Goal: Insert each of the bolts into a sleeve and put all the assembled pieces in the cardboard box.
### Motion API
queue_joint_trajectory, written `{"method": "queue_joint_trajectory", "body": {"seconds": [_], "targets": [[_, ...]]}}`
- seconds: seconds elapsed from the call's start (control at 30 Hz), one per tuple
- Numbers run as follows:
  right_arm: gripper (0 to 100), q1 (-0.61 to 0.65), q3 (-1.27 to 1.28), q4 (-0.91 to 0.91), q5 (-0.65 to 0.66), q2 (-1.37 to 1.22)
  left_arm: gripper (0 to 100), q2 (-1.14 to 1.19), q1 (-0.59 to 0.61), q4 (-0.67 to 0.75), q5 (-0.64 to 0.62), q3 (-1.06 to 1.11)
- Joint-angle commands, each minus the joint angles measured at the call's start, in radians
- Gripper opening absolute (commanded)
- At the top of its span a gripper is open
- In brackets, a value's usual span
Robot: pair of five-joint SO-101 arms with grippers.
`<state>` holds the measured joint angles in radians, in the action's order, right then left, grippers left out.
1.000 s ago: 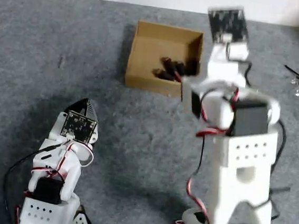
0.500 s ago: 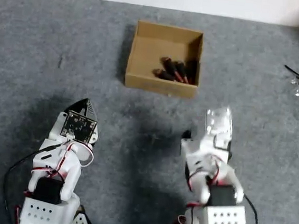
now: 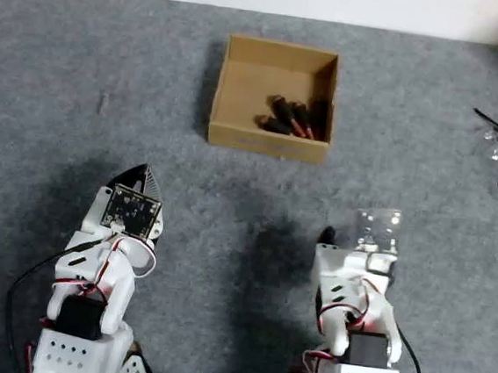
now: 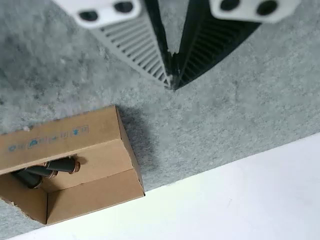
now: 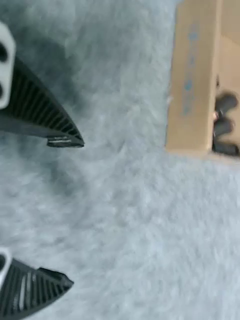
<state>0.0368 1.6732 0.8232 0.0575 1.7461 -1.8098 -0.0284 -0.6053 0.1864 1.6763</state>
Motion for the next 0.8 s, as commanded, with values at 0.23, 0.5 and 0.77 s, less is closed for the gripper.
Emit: {"method": "queue_joint_trajectory", "body": {"seconds": [0.23,0.5,0.77], "targets": [[33.7,-0.041,0.142,0.274,0.012,0.001,1,-0.008,0.142,-0.410,0.006,0.019],[33.7,-0.039,0.142,0.401,0.012,0.074,1,-0.015,0.206,-0.746,0.005,0.019],[33.7,-0.039,0.142,0.421,0.012,0.090,1,-0.015,0.214,-0.743,0.005,0.019]]}}
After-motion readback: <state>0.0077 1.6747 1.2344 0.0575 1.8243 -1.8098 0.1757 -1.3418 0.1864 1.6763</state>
